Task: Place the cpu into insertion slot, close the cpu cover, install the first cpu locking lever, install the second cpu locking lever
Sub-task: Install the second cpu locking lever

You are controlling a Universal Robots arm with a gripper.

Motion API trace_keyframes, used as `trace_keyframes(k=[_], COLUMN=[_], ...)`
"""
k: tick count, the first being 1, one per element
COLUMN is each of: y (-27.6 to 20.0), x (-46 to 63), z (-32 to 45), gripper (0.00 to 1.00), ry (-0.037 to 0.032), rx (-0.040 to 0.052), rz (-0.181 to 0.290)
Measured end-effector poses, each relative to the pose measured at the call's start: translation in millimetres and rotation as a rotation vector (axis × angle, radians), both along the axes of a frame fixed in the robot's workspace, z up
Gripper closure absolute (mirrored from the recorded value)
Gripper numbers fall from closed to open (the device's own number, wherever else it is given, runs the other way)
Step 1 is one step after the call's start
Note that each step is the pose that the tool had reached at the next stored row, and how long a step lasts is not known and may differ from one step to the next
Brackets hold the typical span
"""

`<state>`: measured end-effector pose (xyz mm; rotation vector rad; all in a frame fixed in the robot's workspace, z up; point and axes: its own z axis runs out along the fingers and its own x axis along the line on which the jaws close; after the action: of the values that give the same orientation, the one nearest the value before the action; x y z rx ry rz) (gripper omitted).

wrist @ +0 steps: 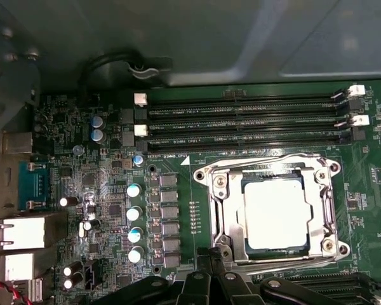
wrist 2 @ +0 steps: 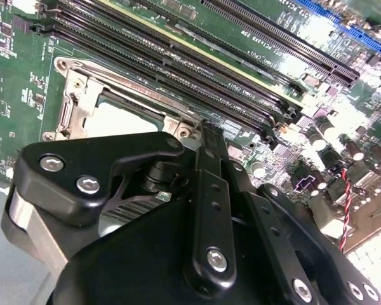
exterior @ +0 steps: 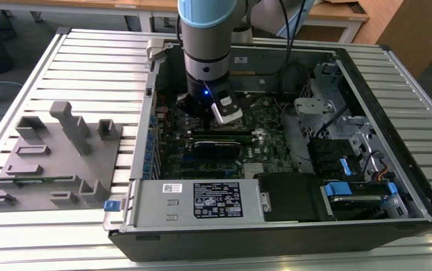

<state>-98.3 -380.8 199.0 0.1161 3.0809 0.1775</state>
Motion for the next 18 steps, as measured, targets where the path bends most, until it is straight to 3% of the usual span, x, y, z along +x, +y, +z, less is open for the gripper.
trace_keyframes(k=[18], y=[-6.2], x=[-0.1], z=[-0.3], gripper=[0.89], ry=[0.0001], rx=[0.0041], rz=[0.000])
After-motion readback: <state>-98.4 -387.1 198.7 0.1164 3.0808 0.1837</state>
